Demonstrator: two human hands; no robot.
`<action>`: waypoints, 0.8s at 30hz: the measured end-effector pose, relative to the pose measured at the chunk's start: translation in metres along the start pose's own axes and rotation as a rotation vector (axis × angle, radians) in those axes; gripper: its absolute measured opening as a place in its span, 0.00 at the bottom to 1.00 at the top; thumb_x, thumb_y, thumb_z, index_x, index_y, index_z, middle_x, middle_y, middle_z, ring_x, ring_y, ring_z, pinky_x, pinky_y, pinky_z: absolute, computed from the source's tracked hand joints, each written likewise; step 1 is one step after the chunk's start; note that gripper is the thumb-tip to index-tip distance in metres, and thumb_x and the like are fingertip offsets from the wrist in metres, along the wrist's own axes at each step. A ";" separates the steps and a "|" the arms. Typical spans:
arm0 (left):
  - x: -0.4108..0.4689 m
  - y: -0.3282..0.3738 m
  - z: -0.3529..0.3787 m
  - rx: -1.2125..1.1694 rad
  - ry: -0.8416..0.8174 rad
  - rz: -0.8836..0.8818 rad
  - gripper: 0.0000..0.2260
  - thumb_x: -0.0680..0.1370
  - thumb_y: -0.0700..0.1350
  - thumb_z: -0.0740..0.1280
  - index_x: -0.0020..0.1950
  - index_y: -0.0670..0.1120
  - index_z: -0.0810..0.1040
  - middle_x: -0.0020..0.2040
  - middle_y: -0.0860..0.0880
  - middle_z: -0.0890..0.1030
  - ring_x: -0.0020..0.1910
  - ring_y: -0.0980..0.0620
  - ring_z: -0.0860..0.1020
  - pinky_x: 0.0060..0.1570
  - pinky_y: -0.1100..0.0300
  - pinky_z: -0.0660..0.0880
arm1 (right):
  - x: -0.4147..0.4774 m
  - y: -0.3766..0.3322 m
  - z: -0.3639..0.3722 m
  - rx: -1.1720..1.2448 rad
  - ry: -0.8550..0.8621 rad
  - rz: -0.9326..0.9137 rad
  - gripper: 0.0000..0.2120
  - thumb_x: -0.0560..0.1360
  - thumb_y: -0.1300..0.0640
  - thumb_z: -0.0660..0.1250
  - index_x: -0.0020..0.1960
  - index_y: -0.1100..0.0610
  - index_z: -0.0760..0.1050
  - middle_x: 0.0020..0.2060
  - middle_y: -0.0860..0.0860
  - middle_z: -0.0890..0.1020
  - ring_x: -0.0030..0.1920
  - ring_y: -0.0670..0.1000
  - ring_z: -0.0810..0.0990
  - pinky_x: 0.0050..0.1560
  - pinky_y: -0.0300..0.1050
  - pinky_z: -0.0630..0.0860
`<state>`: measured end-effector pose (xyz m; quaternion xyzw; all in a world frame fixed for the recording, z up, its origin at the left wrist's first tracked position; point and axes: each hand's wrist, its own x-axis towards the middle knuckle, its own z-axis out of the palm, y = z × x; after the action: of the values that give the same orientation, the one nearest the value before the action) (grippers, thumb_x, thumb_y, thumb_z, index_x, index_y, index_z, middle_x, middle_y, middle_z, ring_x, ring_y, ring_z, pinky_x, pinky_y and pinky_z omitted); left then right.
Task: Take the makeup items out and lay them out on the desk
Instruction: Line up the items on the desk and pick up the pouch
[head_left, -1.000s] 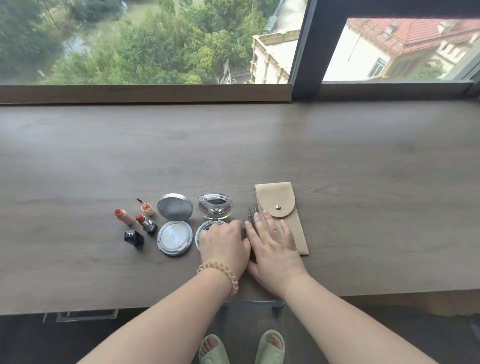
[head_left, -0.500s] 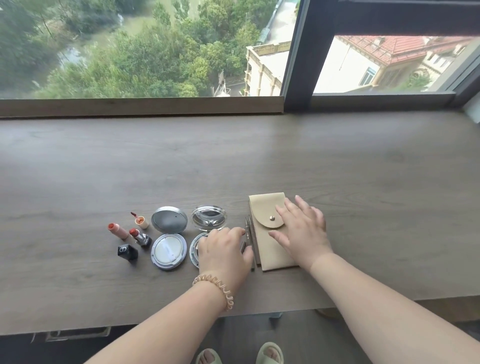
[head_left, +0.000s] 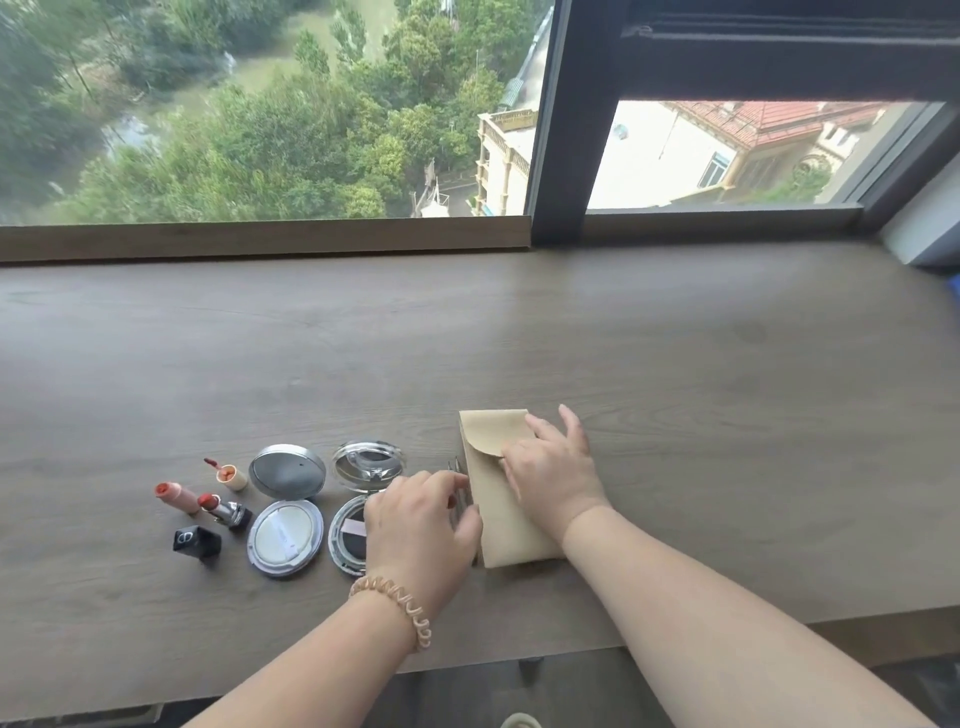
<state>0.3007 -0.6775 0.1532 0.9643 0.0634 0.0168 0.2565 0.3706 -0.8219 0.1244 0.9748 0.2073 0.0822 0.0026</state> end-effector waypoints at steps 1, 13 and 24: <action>0.001 0.003 -0.001 -0.028 0.028 0.010 0.13 0.68 0.53 0.65 0.50 0.53 0.81 0.42 0.54 0.81 0.47 0.47 0.78 0.48 0.53 0.66 | 0.000 0.004 -0.007 0.002 0.054 -0.002 0.10 0.68 0.56 0.67 0.28 0.53 0.76 0.25 0.48 0.80 0.48 0.54 0.84 0.63 0.57 0.59; 0.018 0.077 -0.051 -1.082 -0.527 -0.447 0.05 0.68 0.38 0.68 0.43 0.42 0.80 0.38 0.41 0.78 0.37 0.46 0.77 0.40 0.57 0.74 | -0.027 0.025 -0.091 0.046 0.461 -0.083 0.11 0.73 0.56 0.62 0.32 0.53 0.75 0.29 0.47 0.80 0.50 0.52 0.83 0.66 0.60 0.61; -0.003 0.073 -0.081 -1.188 -0.460 -0.308 0.11 0.74 0.29 0.61 0.53 0.35 0.79 0.46 0.38 0.82 0.43 0.44 0.81 0.46 0.53 0.78 | -0.028 0.024 -0.136 0.334 0.253 -0.127 0.11 0.72 0.50 0.61 0.44 0.49 0.81 0.47 0.44 0.84 0.57 0.53 0.80 0.64 0.54 0.59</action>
<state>0.3004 -0.7013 0.2598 0.6172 0.1242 -0.1948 0.7521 0.3328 -0.8595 0.2546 0.9286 0.2777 0.1682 -0.1799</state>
